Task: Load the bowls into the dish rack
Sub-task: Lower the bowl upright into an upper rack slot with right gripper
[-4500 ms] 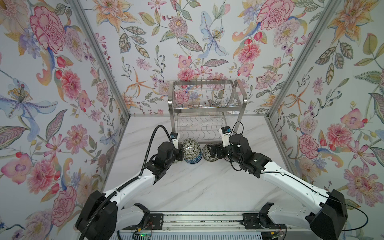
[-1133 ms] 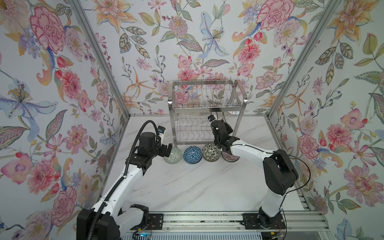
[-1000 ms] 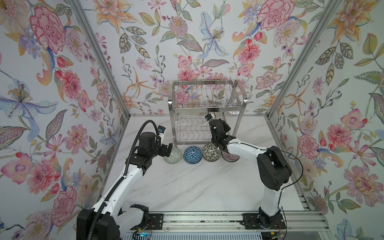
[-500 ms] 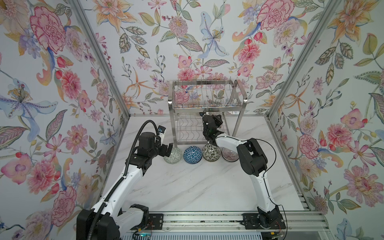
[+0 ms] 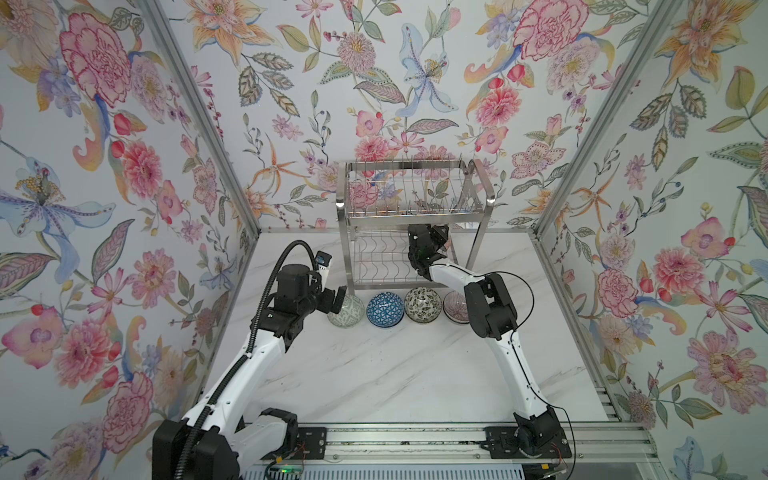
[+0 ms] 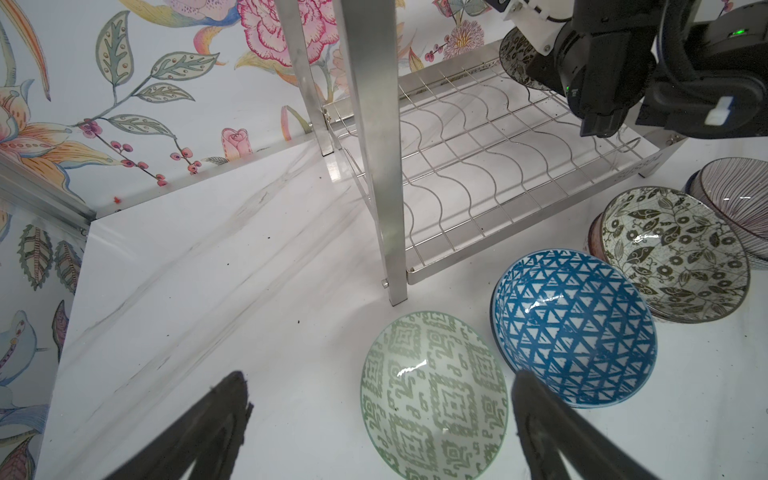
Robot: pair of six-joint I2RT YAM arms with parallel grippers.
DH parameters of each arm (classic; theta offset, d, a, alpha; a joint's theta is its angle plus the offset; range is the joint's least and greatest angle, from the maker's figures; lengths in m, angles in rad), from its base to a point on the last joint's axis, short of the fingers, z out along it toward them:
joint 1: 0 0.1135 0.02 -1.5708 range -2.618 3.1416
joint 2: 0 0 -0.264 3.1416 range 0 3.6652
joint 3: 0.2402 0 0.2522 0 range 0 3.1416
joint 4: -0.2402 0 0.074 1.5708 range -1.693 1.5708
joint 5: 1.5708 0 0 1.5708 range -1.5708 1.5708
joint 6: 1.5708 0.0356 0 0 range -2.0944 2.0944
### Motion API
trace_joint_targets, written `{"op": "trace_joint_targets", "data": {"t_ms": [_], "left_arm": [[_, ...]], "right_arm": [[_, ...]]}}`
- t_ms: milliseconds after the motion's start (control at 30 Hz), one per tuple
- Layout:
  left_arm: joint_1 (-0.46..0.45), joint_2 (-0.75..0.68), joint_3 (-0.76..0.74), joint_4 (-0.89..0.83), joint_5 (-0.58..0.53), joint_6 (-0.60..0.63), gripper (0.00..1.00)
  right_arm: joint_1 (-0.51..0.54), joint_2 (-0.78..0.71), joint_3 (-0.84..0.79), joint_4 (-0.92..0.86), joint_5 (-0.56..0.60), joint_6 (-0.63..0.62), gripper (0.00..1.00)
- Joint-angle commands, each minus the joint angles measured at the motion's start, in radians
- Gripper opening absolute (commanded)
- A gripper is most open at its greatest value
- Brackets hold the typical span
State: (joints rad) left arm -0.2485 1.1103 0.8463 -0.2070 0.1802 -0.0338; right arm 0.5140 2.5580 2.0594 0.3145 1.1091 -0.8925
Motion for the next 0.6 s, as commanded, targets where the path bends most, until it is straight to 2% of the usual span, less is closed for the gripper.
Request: {"op": "trace_joint_targets", "data": {"t_ms": [0, 100, 500, 567], "left_arm": [[0.006, -0.022, -0.012, 0.000, 0.025, -0.008, 0.99], [0.006, -0.022, -0.012, 0.000, 0.031, -0.009, 0.99], [0.006, -0.022, -0.010, -0.002, 0.033, -0.008, 0.99], [0.005, -0.021, -0.010, -0.002, 0.033, -0.008, 0.99]], "right_arm": [[-0.011, 0.032, 0.074, -0.045, 0.029, 0.051, 0.00], [-0.017, 0.060, 0.119, -0.105, 0.023, 0.093, 0.00], [-0.026, 0.179, 0.311, -0.252, 0.004, 0.130, 0.00], [-0.026, 0.171, 0.311, -0.283, -0.032, 0.161, 0.08]]}}
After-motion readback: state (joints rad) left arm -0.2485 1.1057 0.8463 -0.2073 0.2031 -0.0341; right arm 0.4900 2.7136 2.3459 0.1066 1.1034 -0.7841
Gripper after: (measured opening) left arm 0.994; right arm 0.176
